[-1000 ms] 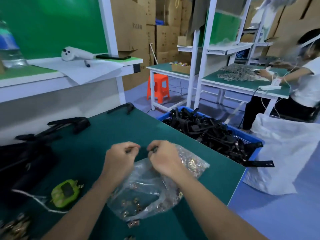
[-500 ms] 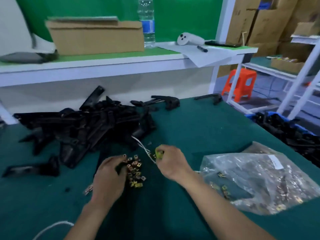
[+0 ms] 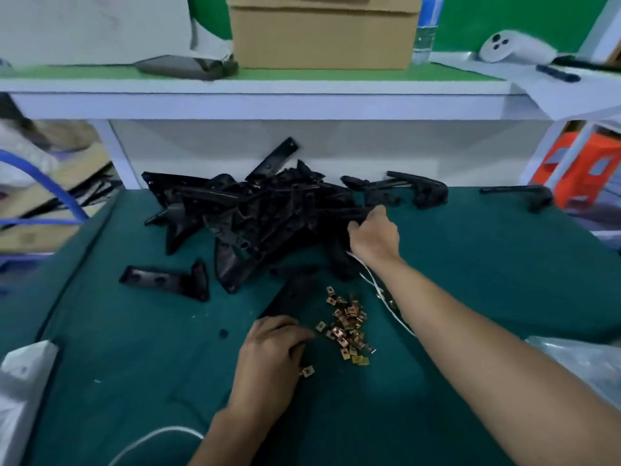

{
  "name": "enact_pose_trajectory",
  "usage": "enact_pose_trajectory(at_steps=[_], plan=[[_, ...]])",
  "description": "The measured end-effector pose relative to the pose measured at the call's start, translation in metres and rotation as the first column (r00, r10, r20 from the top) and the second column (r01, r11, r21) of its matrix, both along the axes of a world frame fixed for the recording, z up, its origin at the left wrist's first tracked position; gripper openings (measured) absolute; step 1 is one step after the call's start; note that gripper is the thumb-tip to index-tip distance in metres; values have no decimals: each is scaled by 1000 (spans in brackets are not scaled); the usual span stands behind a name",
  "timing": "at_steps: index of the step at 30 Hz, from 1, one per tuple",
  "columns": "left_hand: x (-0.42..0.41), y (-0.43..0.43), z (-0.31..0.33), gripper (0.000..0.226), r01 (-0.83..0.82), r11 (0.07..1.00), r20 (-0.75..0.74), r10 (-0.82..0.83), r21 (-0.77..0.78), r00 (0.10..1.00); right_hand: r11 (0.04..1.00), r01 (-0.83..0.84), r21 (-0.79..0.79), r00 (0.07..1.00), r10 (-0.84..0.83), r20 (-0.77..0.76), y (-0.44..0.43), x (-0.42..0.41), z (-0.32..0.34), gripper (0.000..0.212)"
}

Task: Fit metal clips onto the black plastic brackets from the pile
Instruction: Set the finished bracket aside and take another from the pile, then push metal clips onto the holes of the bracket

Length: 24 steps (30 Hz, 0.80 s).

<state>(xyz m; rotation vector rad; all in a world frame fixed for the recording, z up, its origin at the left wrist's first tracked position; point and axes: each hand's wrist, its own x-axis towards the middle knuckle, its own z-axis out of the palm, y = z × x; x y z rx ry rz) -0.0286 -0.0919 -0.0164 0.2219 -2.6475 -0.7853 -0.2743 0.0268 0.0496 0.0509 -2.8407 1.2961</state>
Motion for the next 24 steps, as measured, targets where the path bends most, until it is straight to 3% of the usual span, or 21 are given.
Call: enact_pose_trajectory(at_steps=[4, 8, 13, 17, 19, 21, 24], plan=[[-1, -2, 1, 32, -26, 996, -60, 31, 83, 998, 996, -81, 43, 976, 71, 205, -11, -20, -4, 70], [-6, -7, 1, 26, -19, 991, -11, 20, 136, 1000, 1000, 16, -3, 985, -16, 170, -10, -21, -1, 65], [-14, -12, 3, 23, 1, 986, 47, -9, 166, 999, 990, -47, 132, 992, 31, 123, 21, -5, 38, 54], [-14, -5, 3, 21, -12, 983, 41, 5, 182, 999, 985, -35, -171, 996, 48, 72, 56, 39, 58, 40], [-12, -2, 4, 19, -33, 985, 47, 25, 170, 999, 868, -36, -496, 989, 102, 106, 65, 70, 55, 43], [-9, -1, 6, 19, -50, 989, -1, 51, 142, 999, 597, 5, -803, 953, 239, 184, 69, 98, 40, 40], [-5, -1, 11, 18, -88, 991, -129, 101, 104, 986, 392, 130, -911, 887, 363, 284, 70, 128, 11, 30]])
